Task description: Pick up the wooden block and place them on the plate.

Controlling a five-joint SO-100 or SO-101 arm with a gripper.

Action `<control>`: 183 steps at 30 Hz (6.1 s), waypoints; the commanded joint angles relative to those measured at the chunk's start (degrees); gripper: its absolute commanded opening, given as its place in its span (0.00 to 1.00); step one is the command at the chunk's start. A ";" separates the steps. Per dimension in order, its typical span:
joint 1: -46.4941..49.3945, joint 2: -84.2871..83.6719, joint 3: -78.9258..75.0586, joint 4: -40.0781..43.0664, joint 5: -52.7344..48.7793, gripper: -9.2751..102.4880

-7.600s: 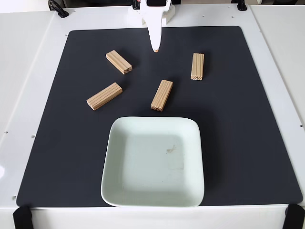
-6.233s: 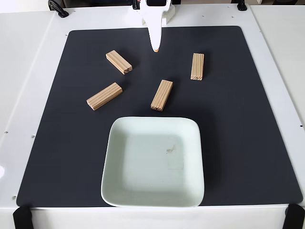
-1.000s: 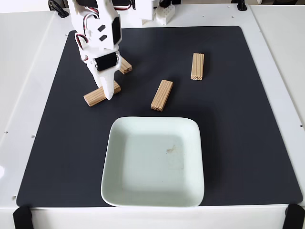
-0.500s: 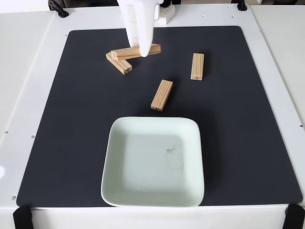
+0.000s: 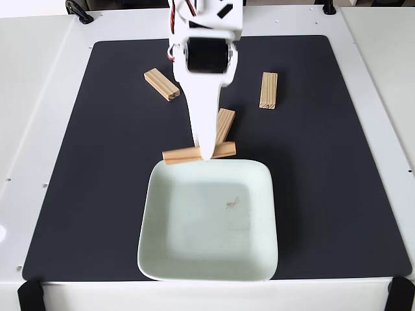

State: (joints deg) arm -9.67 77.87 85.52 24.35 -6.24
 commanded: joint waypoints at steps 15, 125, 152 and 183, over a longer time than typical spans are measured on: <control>1.14 -26.28 -31.99 -1.32 5.54 0.08; 17.58 19.16 26.98 52.56 37.62 0.33; 22.50 18.98 32.96 52.47 37.53 0.33; 21.53 12.83 25.31 51.68 37.53 0.15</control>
State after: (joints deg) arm 12.22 90.44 112.15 77.26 31.38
